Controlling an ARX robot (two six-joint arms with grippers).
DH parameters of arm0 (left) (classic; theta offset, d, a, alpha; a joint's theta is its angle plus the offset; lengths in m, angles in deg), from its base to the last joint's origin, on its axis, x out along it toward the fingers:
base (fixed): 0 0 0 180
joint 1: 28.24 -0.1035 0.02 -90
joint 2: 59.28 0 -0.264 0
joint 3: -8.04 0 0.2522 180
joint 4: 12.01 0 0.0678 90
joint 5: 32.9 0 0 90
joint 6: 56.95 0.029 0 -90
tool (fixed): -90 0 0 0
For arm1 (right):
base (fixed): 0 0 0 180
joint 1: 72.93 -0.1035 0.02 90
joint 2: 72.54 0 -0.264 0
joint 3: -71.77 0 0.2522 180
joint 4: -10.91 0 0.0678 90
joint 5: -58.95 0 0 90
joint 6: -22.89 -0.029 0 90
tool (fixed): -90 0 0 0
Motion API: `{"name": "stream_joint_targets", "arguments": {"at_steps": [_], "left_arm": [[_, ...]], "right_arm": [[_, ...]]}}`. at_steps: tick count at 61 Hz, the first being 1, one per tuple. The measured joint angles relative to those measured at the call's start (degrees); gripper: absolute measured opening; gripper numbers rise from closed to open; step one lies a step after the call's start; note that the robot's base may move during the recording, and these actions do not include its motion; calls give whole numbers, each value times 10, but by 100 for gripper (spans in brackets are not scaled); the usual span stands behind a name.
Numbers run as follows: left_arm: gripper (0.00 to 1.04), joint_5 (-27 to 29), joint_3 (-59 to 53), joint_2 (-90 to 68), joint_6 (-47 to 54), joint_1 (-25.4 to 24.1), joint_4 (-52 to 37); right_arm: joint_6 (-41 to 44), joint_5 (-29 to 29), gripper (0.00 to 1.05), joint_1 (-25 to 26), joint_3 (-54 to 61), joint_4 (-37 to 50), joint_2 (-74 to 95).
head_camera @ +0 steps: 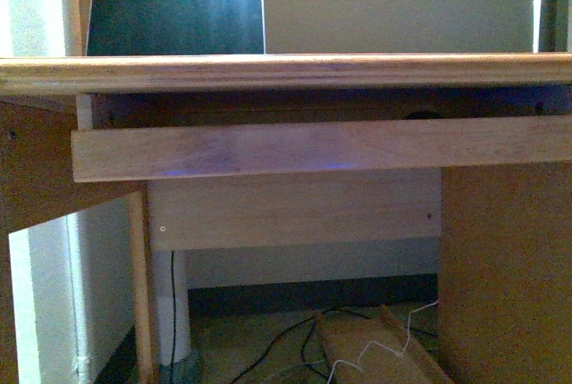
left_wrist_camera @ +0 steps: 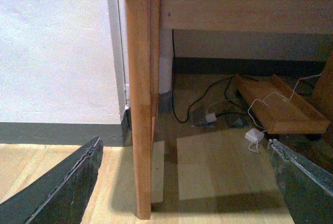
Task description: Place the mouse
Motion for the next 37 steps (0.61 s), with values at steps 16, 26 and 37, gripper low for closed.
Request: {"name": "stream_joint_targets", "arguments": {"at_steps": [16, 26, 37], "left_arm": [[97, 0, 0, 0, 0, 0, 0], [97, 0, 0, 0, 0, 0, 0], [97, 0, 0, 0, 0, 0, 0]], "right_arm": [[0, 0, 97, 0, 0, 0, 0], [0, 0, 97, 0, 0, 0, 0], [0, 0, 97, 0, 0, 0, 0]]}}
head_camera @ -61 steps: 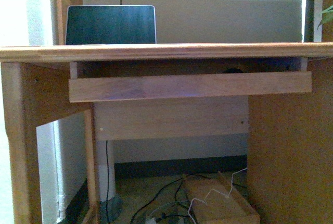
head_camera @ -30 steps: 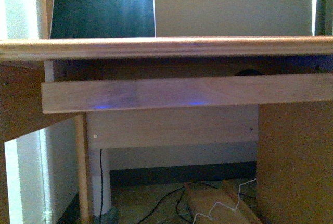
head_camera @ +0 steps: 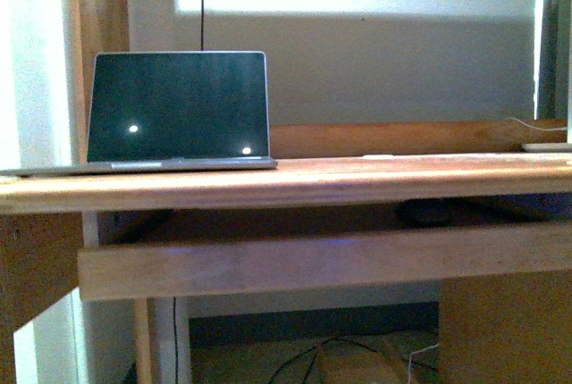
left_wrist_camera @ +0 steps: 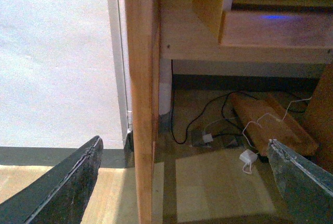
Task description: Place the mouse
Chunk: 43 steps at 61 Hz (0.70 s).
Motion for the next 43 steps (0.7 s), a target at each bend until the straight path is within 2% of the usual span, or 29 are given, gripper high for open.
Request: {"name": "stream_joint_targets", "arguments": {"at_steps": [20, 26, 29, 36, 43], "left_arm": [[97, 0, 0, 0, 0, 0, 0], [97, -112, 40, -71, -18, -16, 91], [97, -159, 49, -130, -1, -15, 91], [97, -211, 72, -282, 81, -38, -1], [97, -200, 114, -445, 210, -61, -145]], "right_arm": [[0, 1, 97, 0, 0, 0, 0], [0, -1, 97, 0, 0, 0, 0], [0, 0, 97, 0, 0, 0, 0], [0, 0, 97, 0, 0, 0, 0], [0, 0, 97, 0, 0, 0, 0]]}}
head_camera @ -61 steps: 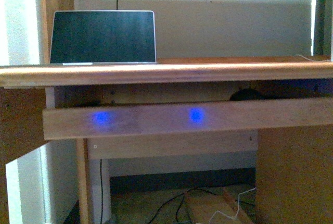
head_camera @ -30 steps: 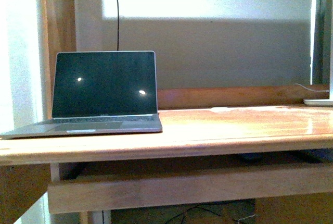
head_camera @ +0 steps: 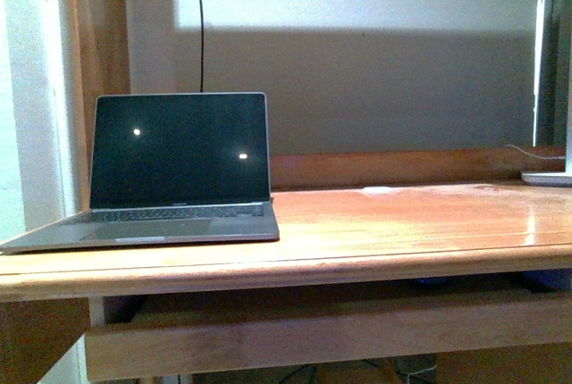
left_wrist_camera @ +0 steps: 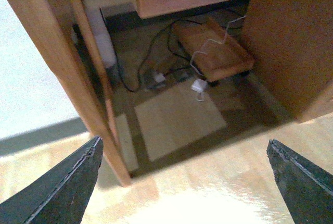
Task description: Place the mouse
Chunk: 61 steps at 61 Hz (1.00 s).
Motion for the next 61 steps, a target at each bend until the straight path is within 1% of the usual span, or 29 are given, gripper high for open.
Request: {"name": "stream_joint_targets", "arguments": {"at_steps": [5, 6, 7, 8, 12, 15, 17, 21, 26, 34, 47, 61], "left_arm": [[97, 3, 33, -138, 127, -10, -147], [97, 2, 37, -153, 142, -11, -163], [97, 0, 44, -182, 181, -11, -195], [97, -3, 48, -197, 188, -12, -210], [97, -29, 76, -288, 295, -13, -305], [97, -43, 92, -333, 352, -12, -345], [97, -58, 106, -373, 410, -10, -380], [97, -70, 138, -453, 502, 0, -441], [97, -70, 168, -508, 548, 10, -465], [97, -68, 205, -568, 587, 33, -473], [97, -65, 248, -641, 617, 61, -503], [97, -53, 306, -717, 648, 71, -522]], "right_arm": [[0, 0, 97, 0, 0, 0, 0], [0, 0, 97, 0, 0, 0, 0], [0, 0, 97, 0, 0, 0, 0], [0, 0, 97, 0, 0, 0, 0], [0, 0, 97, 0, 0, 0, 0], [0, 0, 97, 0, 0, 0, 0], [0, 0, 97, 0, 0, 0, 0], [0, 0, 97, 0, 0, 0, 0], [0, 0, 97, 0, 0, 0, 0], [0, 0, 97, 0, 0, 0, 0], [0, 0, 97, 0, 0, 0, 0], [0, 0, 97, 0, 0, 0, 0]]}}
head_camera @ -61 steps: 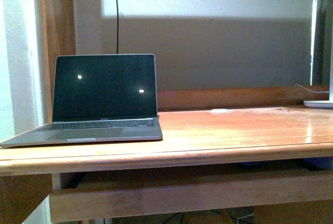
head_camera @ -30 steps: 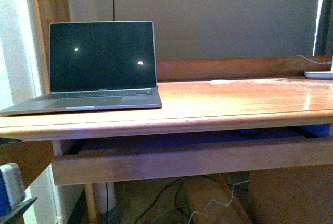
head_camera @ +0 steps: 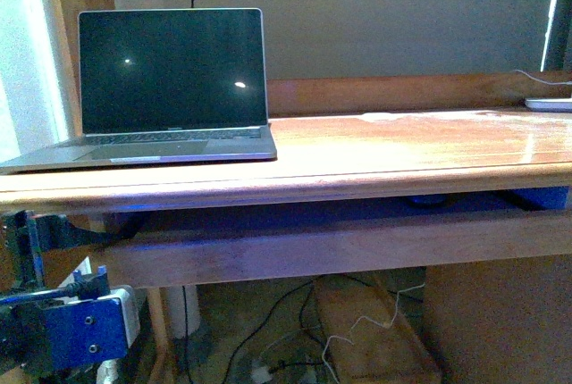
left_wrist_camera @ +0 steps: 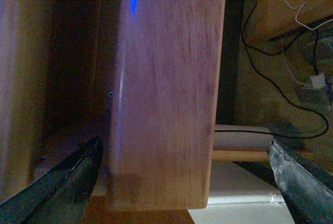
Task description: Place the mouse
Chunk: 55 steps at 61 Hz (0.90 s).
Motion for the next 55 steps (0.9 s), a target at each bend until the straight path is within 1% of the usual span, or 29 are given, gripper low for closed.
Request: {"name": "stream_joint_targets", "arguments": {"at_steps": [15, 21, 23, 27, 29, 32, 33, 37, 44, 47, 50, 55], "left_arm": [[97, -5, 52, -68, 14, 11, -35], [97, 3, 54, -70, 1, 14, -13], [97, 9, 49, -60, -12, 16, 12], [97, 13, 41, -30, -43, 18, 92], [97, 6, 37, -5, -67, 18, 154], [97, -9, 34, 23, -80, 17, 219], [97, -17, 31, 37, -85, 15, 253], [97, -53, 12, 77, -90, 8, 330], [97, -121, -25, 146, -95, -1, 433], [97, -143, -42, 177, -114, -2, 471], [97, -187, -61, 212, -151, -3, 515], [97, -223, -80, 257, -204, -3, 562]], "right_arm": [[0, 0, 97, 0, 0, 0, 0], [0, 0, 97, 0, 0, 0, 0], [0, 0, 97, 0, 0, 0, 0], [0, 0, 97, 0, 0, 0, 0], [0, 0, 97, 0, 0, 0, 0], [0, 0, 97, 0, 0, 0, 0], [0, 0, 97, 0, 0, 0, 0], [0, 0, 97, 0, 0, 0, 0], [0, 0, 97, 0, 0, 0, 0], [0, 0, 97, 0, 0, 0, 0], [0, 0, 97, 0, 0, 0, 0], [0, 0, 97, 0, 0, 0, 0]]}}
